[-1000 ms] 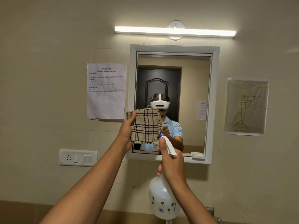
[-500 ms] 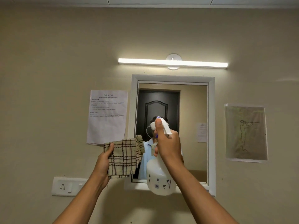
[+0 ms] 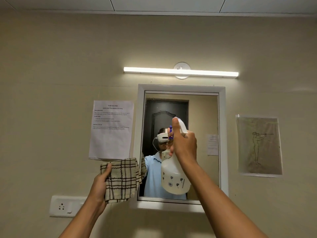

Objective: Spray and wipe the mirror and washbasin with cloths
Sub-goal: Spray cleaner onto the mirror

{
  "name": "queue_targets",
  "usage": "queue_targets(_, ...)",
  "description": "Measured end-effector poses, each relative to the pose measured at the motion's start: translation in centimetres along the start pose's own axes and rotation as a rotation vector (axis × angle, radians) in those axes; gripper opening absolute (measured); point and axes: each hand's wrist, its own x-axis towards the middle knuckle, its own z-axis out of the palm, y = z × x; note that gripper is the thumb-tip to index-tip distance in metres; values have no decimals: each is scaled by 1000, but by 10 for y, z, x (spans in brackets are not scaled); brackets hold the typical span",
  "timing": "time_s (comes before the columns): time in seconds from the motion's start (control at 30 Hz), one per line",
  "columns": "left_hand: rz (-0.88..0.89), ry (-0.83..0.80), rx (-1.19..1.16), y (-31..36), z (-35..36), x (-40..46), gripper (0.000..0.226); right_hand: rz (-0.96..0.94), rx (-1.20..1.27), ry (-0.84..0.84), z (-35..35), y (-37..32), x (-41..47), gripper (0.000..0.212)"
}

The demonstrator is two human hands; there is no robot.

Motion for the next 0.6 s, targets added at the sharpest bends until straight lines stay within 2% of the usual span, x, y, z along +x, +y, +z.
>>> queue_targets(0.13,-14,-20,-5,-4,9,5,49,20,-13,66,-21,5,9,75)
queue_targets(0.33,-39,-51,-7,-15,32,9,49,43,31,173,-59,7,18,58)
queue_targets(0.5,-47,-84,3,-25,46,11,49,94,10,267,-90,18,24,64)
queue_targets(0.6,-59,-92,3,-30,50,11,49,136,5,312,-102,31,24,87)
